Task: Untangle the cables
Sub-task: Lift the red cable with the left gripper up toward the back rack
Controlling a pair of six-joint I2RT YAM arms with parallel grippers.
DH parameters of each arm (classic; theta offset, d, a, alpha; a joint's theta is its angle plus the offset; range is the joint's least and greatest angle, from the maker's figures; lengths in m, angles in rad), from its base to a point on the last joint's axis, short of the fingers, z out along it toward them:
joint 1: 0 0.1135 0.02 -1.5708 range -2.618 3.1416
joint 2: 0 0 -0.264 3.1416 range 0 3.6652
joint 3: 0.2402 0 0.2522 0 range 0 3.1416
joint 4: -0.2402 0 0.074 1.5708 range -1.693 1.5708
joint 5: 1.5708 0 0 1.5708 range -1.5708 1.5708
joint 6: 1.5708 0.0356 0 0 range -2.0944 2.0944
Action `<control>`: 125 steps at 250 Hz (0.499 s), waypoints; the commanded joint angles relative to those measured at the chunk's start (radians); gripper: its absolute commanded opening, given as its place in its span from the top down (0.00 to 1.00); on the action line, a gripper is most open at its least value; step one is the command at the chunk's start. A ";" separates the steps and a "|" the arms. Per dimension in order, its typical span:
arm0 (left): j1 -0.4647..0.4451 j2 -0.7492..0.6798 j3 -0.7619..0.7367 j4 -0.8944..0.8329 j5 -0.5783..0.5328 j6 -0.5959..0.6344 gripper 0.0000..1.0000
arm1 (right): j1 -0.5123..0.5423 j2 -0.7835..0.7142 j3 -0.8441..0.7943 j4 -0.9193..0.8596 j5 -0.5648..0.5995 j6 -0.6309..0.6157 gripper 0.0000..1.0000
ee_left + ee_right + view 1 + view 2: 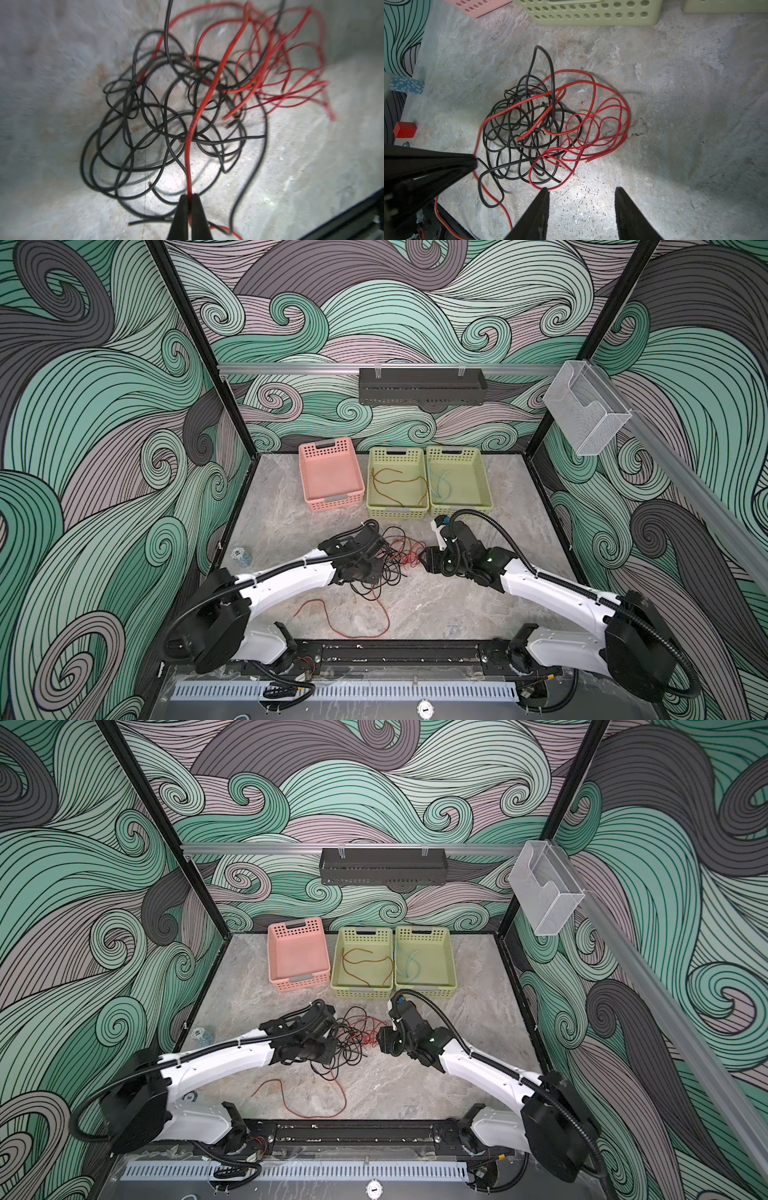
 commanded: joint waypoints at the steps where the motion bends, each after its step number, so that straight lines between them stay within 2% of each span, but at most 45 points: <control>1: -0.004 -0.148 0.104 -0.160 -0.107 0.022 1.00 | 0.006 -0.030 0.001 -0.022 0.046 -0.017 0.49; 64: -0.003 -0.372 0.230 -0.227 -0.228 0.122 1.00 | 0.005 -0.054 0.015 -0.023 0.046 -0.020 0.49; 91: -0.003 -0.408 0.399 -0.228 -0.289 0.224 1.00 | 0.005 -0.079 0.027 -0.029 0.055 -0.031 0.48; 125: -0.002 -0.343 0.658 -0.228 -0.277 0.348 1.00 | 0.005 -0.120 0.033 -0.016 0.056 -0.043 0.46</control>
